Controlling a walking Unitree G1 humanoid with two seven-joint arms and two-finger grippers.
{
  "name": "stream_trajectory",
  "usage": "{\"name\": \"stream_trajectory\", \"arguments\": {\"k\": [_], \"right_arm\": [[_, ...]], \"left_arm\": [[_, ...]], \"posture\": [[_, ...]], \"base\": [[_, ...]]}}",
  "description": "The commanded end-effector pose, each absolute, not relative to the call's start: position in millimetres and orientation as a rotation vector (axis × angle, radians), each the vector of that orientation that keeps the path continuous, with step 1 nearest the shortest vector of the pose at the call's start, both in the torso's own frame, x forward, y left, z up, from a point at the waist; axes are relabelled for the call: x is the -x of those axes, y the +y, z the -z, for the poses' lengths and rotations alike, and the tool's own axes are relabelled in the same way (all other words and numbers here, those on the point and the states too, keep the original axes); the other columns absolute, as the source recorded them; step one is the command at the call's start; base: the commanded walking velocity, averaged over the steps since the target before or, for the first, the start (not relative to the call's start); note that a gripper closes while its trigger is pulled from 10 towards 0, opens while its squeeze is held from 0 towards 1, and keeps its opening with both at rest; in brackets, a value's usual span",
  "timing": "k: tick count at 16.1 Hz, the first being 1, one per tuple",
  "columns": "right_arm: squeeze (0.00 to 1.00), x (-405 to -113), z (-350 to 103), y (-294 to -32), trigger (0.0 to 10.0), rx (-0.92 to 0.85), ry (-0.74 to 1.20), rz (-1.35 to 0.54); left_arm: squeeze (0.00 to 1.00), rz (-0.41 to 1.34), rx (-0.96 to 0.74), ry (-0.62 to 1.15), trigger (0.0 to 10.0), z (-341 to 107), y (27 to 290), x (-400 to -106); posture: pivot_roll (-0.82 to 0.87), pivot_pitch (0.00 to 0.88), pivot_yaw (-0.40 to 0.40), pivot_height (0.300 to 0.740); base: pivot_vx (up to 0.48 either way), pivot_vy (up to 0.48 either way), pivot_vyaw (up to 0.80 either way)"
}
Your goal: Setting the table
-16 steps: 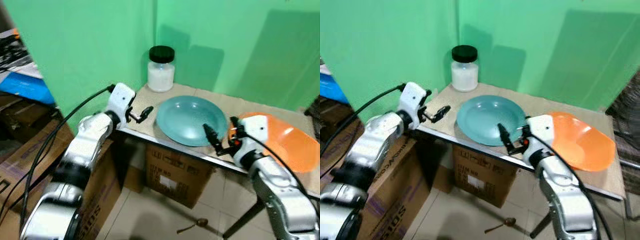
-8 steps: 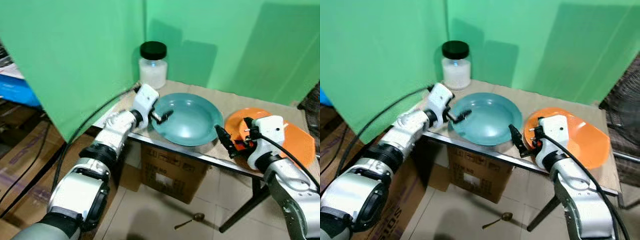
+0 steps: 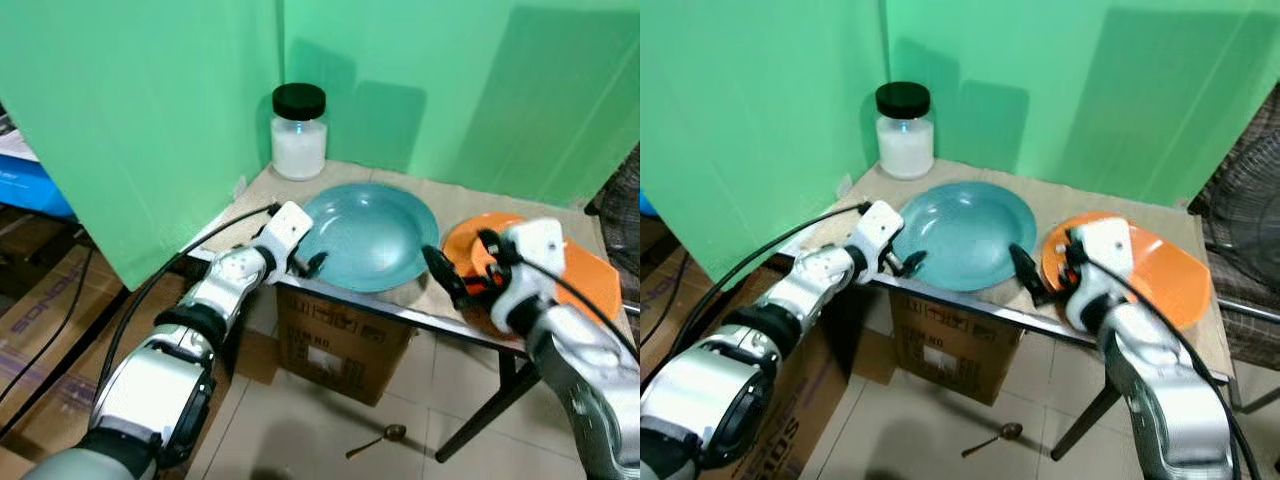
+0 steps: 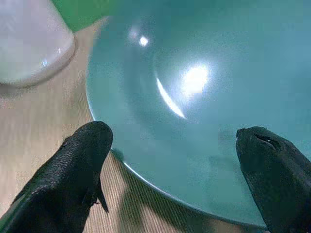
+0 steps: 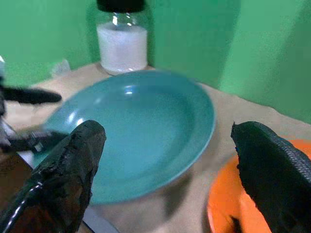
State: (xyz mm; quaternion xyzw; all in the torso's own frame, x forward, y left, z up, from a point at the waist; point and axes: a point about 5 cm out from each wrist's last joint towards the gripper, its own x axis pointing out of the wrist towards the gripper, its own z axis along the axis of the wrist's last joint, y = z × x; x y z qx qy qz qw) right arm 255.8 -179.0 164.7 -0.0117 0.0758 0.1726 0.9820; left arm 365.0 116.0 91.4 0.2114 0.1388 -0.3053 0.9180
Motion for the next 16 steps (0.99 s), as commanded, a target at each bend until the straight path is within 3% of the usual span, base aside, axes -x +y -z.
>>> {"name": "stream_trajectory", "arguments": {"k": [1, 5, 16], "right_arm": [[0.00, -261.5, -162.7, -177.9, 10.0, -0.020, 0.182, -0.363], [0.00, -278.4, -157.5, -167.1, 10.0, -0.079, 0.240, -0.405], [0.00, -325.8, -146.1, -174.9, 10.0, -0.311, 0.282, -0.210]], "left_arm": [[0.00, 0.607, -0.461, 0.328, 10.0, -81.6, 123.4, -360.8], [0.00, 0.593, -0.473, 0.349, 10.0, -74.7, 125.5, -357.3], [0.00, 0.583, -0.483, 0.366, 10.0, -68.5, 128.8, -353.8]], "posture": [[-0.22, 0.000, -0.048, 0.740], [-0.21, 0.000, -0.060, 0.740], [-0.20, 0.000, -0.074, 0.740]], "base": [[0.000, 0.000, 0.00], [0.000, 0.000, 0.00], [0.000, 0.000, 0.00]]}}
